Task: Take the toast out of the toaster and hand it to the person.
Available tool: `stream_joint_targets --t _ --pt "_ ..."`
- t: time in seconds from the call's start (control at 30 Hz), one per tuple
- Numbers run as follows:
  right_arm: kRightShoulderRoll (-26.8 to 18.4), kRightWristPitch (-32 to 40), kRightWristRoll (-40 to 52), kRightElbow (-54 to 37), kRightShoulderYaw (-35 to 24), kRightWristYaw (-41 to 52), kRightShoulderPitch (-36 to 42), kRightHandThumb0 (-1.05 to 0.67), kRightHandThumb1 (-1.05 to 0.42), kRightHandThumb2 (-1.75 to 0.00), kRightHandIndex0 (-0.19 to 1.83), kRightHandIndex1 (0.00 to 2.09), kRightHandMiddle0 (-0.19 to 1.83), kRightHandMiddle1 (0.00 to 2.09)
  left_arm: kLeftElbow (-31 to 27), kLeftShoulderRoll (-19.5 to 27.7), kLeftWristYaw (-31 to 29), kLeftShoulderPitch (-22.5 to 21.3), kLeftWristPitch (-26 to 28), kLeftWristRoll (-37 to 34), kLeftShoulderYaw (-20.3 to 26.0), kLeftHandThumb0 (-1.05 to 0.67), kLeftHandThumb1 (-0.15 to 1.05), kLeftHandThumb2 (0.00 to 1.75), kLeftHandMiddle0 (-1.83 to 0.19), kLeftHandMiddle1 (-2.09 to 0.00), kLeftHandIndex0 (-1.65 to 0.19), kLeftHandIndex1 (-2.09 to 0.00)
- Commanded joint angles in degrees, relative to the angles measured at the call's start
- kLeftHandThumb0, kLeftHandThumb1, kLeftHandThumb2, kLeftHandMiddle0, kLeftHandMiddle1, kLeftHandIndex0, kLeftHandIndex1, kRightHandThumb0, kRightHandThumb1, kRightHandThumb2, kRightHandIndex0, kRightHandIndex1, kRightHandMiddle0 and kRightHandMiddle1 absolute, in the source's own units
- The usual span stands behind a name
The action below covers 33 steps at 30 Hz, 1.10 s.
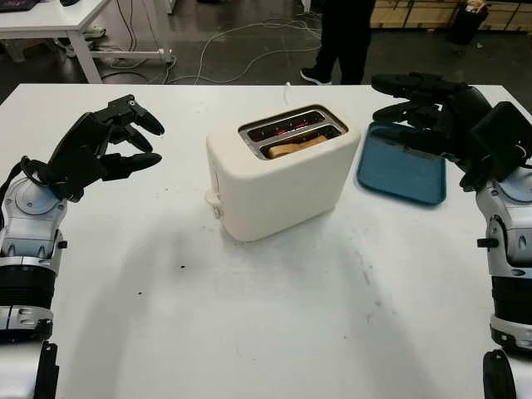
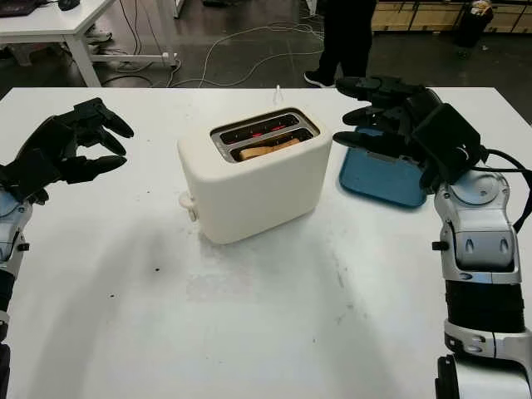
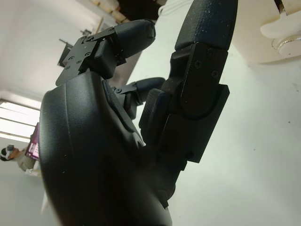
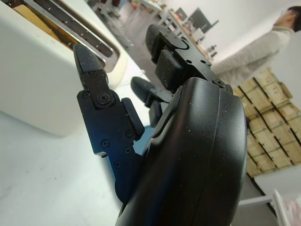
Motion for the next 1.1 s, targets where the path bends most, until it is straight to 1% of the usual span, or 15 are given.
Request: stream_joint_targets --t 0.0,0.1,0.2,0.57,0.67,0.87,1.0,1.07 --pt "0.1 0.0 0.2 -0.4 0.0 -0.3 -0.1 -0.32 -0.77 0.0 0.29 0.97 0.67 0.03 0.3 -0.4 -0.4 -1.0 0.1 -0.9 0.4 -1.05 0.92 0.08 -0.31 -1.48 -0.29 -1.38" --pt "0.1 0.7 0.2 -0.7 0.0 -0.5 -0.1 -0.31 -0.77 0.0 0.27 0.97 0.66 0.03 0.2 -0.3 -0.3 -1.0 0.2 -0.7 0.3 -1.05 0.92 0.07 -0.31 -1.48 -0.29 -1.38" --pt "0.1 -0.4 0.2 -0.2 -0.1 -0.3 -0.1 -0.31 -0.77 0.0 0.28 0.97 0.66 0.03 0.3 -0.3 -0.1 -1.0 -0.2 -0.5 0.3 -1.05 0.92 0.08 -0.3 -1.47 -0.29 -1.37" --pt "0.3 -0.1 0.2 -0.3 -0.1 -0.6 -0.2 -0.3 -0.77 0.0 0.29 0.95 0.67 0.03 -0.2 -0.5 -0.1 -0.9 0.9 -0.9 0.4 -1.05 0.92 0.06 -0.32 -1.48 -0.31 -1.38" --pt "0.0 -1.1 -0.3 0.0 0.1 -0.4 0.0 -0.31 -0.77 0.0 0.3 0.96 0.67 0.04 -0.2 -0.4 -0.2 -0.9 0.6 -0.8 0.4 -1.05 0.92 0.07 -0.31 -1.48 -0.3 -1.38" --pt "0.1 -0.6 0.1 0.0 -0.2 -0.4 0.0 -0.34 -0.77 0.0 0.29 0.95 0.67 0.04 0.0 -0.4 0.0 -0.9 0.1 -0.5 0.3 -1.05 0.92 0.09 -0.29 -1.49 -0.28 -1.39" --pt "0.2 -0.5 0.2 -0.1 -0.2 -0.5 0.0 -0.33 -0.77 0.0 0.3 0.95 0.68 0.04 -0.5 -0.5 0.3 -0.8 1.1 -0.6 0.4 -1.05 0.92 0.07 -0.31 -1.48 -0.3 -1.38" --pt "0.1 -0.1 0.2 -0.3 -0.2 -0.5 0.0 -0.34 -0.77 0.0 0.3 0.95 0.67 0.04 -0.3 -0.5 0.2 -0.8 0.6 -0.7 0.4 -1.05 0.92 0.07 -0.31 -1.47 -0.3 -1.37"
